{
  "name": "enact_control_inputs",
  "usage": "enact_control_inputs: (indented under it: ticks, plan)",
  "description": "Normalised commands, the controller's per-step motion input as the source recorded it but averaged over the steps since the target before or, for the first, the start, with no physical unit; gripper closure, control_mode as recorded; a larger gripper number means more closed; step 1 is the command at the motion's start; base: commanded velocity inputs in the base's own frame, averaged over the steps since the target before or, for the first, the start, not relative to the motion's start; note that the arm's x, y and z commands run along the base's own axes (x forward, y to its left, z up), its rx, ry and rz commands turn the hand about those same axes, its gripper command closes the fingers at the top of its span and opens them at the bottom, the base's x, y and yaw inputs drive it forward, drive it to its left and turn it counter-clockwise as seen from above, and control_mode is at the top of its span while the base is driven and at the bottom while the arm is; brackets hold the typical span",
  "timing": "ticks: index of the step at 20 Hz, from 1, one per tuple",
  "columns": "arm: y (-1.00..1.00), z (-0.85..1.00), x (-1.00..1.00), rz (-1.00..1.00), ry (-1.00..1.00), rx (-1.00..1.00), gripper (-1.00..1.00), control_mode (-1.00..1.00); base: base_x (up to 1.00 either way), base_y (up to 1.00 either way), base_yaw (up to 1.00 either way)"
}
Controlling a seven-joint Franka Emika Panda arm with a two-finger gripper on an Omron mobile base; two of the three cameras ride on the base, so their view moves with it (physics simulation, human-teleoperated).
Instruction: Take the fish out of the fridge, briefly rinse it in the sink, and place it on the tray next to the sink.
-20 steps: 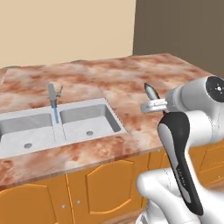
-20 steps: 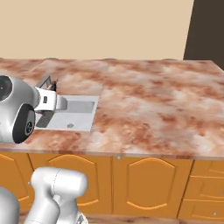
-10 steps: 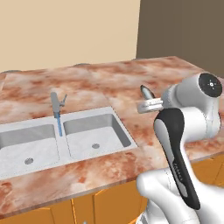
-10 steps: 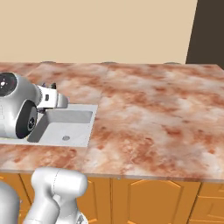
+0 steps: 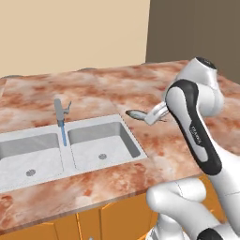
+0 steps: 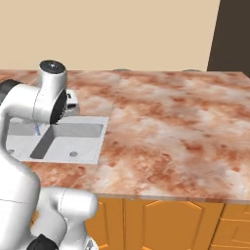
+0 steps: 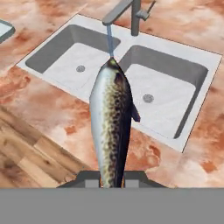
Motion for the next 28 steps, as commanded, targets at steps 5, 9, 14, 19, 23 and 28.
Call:
enact_control_inputs:
  ticks: [5,9,14,19,23,28]
  plan:
    - [0.00,-0.64,0.05,0.64,-0.01,0.00,1.00,-1.00,0.00,0.00,0.00]
    - [0.18,-0.37,0.66,0.62,0.00,0.00,1.00,-1.00,0.00,0.00,0.00]
    - [0.42,-0.16,0.65,0.53,0.02,0.00,1.00,-1.00,0.00,0.00,0.00]
    - [0.46,-0.10,0.37,0.23,0.00,-0.04,1.00,-1.00,0.00,0.00,0.00]
    - [0.21,-0.17,0.00,0.00,-0.18,-0.01,1.00,-1.00,0.00,0.00,0.00]
    - [0.28,-0.36,0.00,0.00,-0.27,-0.01,1.00,-1.00,0.00,0.00,0.00]
